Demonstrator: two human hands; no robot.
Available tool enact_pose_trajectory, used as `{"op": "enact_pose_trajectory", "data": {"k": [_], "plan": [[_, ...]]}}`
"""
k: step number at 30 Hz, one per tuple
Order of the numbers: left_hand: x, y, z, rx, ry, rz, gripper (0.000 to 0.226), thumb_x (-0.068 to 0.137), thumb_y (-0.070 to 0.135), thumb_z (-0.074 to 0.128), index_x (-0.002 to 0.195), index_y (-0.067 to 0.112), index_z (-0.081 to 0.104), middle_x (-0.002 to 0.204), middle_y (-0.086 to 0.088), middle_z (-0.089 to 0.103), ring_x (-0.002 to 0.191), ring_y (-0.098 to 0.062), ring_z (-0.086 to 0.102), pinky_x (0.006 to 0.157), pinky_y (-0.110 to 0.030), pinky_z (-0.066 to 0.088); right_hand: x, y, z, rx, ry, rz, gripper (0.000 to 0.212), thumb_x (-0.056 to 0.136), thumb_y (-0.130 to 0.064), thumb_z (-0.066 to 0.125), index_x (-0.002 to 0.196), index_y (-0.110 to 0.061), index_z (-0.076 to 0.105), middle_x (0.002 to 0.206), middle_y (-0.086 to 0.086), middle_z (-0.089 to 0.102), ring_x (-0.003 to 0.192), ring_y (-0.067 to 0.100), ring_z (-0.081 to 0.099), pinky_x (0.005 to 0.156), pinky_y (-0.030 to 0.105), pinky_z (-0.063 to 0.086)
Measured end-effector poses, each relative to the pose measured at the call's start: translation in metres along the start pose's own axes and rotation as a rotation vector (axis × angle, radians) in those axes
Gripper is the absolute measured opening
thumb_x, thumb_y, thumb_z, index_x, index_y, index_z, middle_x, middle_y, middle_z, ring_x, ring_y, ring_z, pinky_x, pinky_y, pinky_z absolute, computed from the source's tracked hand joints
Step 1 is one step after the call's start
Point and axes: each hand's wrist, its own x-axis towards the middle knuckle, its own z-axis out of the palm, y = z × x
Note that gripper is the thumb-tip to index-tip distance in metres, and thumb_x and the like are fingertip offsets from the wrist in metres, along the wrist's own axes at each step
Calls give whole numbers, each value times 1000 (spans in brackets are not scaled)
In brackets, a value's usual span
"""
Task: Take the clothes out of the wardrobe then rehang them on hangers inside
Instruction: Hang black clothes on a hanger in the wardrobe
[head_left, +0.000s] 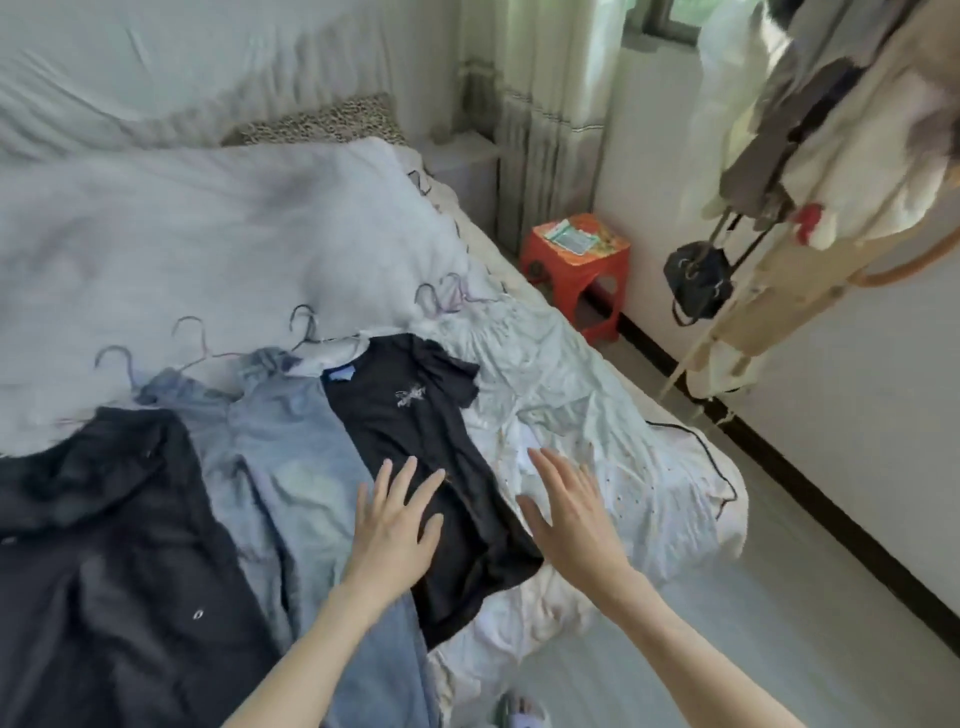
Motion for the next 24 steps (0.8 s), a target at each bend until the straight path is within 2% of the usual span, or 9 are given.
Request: {"op": "enact_pose_trajectory", "data": {"k": [4, 7, 12, 15, 17, 21, 24], "plan": [[-22, -54, -7, -45, 86, -224, 68, 82, 54, 12, 143, 30, 32, 154, -6, 19, 143, -32, 6, 112, -52, 8, 43, -40, 42, 38, -137, -145, 54, 92, -37, 41, 139, -10, 41, 140, 8, 45, 132, 25, 40, 111, 40, 24], [-39, -86, -12, -71, 150, -345, 70, 82, 54, 11, 143, 29, 32, 154, -6, 19, 143, -32, 8, 112, -52, 9, 69, -72, 67, 78, -198, -264, 55, 90, -40, 39, 135, -9, 46, 136, 9, 51, 128, 26, 45, 109, 45, 32], [-74, -124, -1, -121, 167, -557, 70, 82, 54, 12, 142, 26, 36, 152, -7, 25, 143, -31, 10, 111, -53, 12, 92, -112, 107, 124, -341, -398, 51, 92, -33, 49, 137, -9, 43, 138, 7, 48, 131, 23, 42, 111, 41, 23], [-92, -151, 9, -147, 177, -650, 75, 80, 56, 9, 142, 25, 35, 153, -8, 23, 143, -30, 8, 112, -52, 11, 95, -131, 135, 119, -424, -418, 55, 91, -40, 43, 134, -6, 47, 133, 10, 52, 126, 26, 48, 107, 47, 33], [-101, -176, 11, -152, 162, -696, 76, 79, 57, 6, 144, 27, 30, 155, -6, 17, 144, -27, 3, 113, -49, 7, 96, -145, 157, 111, -469, -423, 56, 92, -42, 40, 133, -5, 48, 131, 10, 54, 123, 28, 50, 104, 46, 35], [-113, -244, 7, -162, 184, -731, 63, 87, 50, 17, 144, 25, 30, 155, -6, 15, 144, -27, 1, 114, -48, 5, 103, -184, 206, 92, -504, -414, 53, 93, -40, 42, 134, -7, 46, 131, 9, 53, 120, 28, 51, 103, 42, 36], [-120, -312, 3, -157, 147, -719, 50, 98, 34, 37, 146, 26, 26, 156, -5, 11, 144, -26, -3, 114, -47, 2, 114, -226, 250, 73, -569, -399, 50, 97, -33, 45, 141, -10, 36, 141, 7, 42, 130, 25, 39, 109, 36, 28]]}}
